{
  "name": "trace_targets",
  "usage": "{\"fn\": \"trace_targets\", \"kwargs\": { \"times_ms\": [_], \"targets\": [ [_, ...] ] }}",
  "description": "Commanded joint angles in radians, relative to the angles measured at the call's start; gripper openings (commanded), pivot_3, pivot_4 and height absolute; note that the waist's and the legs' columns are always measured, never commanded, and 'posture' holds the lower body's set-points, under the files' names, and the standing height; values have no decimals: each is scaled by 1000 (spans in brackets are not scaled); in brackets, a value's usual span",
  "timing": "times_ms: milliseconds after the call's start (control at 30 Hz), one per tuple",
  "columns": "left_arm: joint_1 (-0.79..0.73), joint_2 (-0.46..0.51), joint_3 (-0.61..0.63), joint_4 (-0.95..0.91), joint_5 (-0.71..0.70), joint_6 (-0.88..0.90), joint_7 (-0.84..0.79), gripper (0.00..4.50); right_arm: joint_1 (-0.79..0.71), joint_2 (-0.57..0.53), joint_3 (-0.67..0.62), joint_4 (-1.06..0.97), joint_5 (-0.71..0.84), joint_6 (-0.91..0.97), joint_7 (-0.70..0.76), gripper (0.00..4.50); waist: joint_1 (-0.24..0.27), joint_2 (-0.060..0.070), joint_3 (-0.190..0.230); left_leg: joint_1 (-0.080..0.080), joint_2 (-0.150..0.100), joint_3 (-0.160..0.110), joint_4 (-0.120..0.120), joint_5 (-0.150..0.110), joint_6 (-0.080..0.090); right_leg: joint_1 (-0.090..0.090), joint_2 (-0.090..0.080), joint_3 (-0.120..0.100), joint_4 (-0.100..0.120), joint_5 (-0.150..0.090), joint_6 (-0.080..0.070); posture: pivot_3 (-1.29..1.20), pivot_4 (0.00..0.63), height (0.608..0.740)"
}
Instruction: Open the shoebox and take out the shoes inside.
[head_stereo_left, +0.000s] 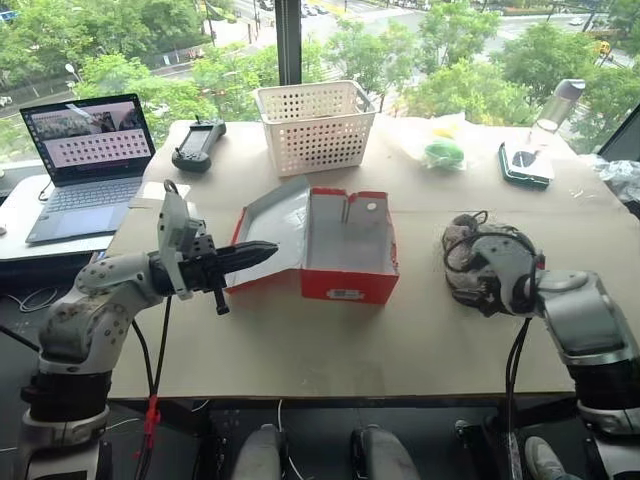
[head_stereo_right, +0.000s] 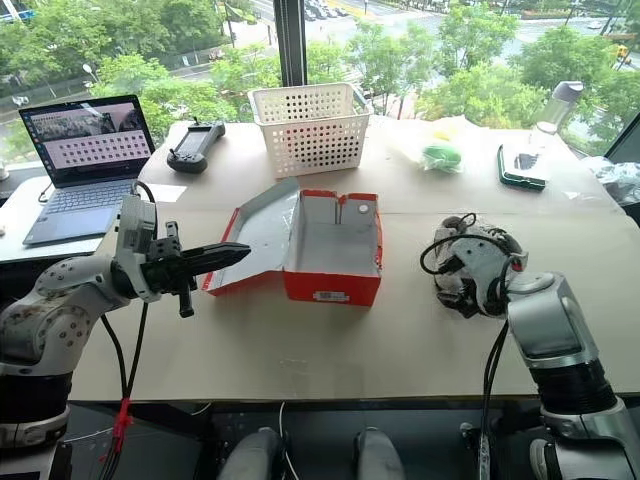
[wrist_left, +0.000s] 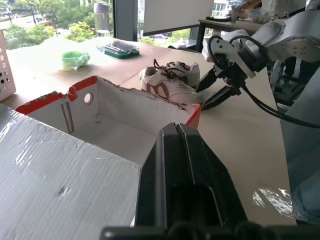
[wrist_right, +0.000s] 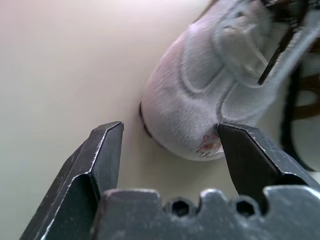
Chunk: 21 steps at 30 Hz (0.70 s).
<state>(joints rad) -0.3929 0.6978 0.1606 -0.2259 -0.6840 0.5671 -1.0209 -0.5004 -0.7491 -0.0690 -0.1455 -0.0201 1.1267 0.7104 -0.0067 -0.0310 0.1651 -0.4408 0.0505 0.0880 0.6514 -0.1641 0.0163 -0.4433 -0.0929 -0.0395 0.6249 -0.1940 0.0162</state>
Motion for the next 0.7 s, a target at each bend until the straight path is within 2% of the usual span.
{"fn": "trace_targets", "kwargs": {
  "times_ms": [33, 133, 200, 300, 400, 467, 600, 700],
  "targets": [
    [-15, -8, 26, -16, 20, -37, 45, 0, -84, 56, -173, -118, 122, 91, -4, 3647, -5, 0, 0, 0, 1, 0, 0, 0, 0, 0, 1, 0, 0, 0, 0, 0, 150, 733],
    [-8, -15, 39, -19, 19, -40, 71, 0, -116, 95, -249, -193, 203, 170, -1, 3647, -5, 0, 0, 0, 1, -1, -2, 0, 1, -1, 2, 0, 0, 0, 0, 0, 150, 733],
    [26, -24, 74, -5, 53, -40, 159, 0, -146, 147, -358, -308, 305, 293, 34, 3647, -4, 0, 0, 0, 1, -1, -4, 1, 1, -1, 2, 0, 0, 0, 0, 0, 150, 733],
    [68, -48, 112, 22, 124, -69, 282, 0, -190, 242, -442, -381, 340, 376, -29, 3647, -6, 0, 0, 1, 1, -2, -6, 1, 1, -2, 2, 1, 0, 1, 3, 0, 150, 733],
    [78, -101, 147, 42, 158, -78, 407, 0, -154, 303, -350, -386, 224, 221, -222, 3647, -5, 0, 0, 0, 1, -3, -6, 1, 1, -2, 1, 0, 0, 2, 4, 0, 150, 733],
    [94, -151, 181, 68, 184, -83, 506, 0, -87, 364, -268, -390, 132, 52, -360, 3647, -2, 0, 0, 0, 0, -1, -6, 1, 1, -1, 0, -1, 0, -1, -1, 0, 150, 733],
    [120, -228, 234, 115, 262, -138, 680, 0, 94, 437, -163, -325, 1, -275, -529, 3647, -1, 0, 0, 0, -1, 0, -6, 1, 0, -1, -1, -1, 0, 0, 0, 0, 150, 733],
    [153, -287, 272, 144, 314, -193, 798, 0, 243, 446, -80, -251, -68, -526, -581, 3647, -1, 0, 0, -1, -1, 1, -6, 1, 1, -1, -1, 0, -1, 2, 5, 0, 150, 733]
  ]
}}
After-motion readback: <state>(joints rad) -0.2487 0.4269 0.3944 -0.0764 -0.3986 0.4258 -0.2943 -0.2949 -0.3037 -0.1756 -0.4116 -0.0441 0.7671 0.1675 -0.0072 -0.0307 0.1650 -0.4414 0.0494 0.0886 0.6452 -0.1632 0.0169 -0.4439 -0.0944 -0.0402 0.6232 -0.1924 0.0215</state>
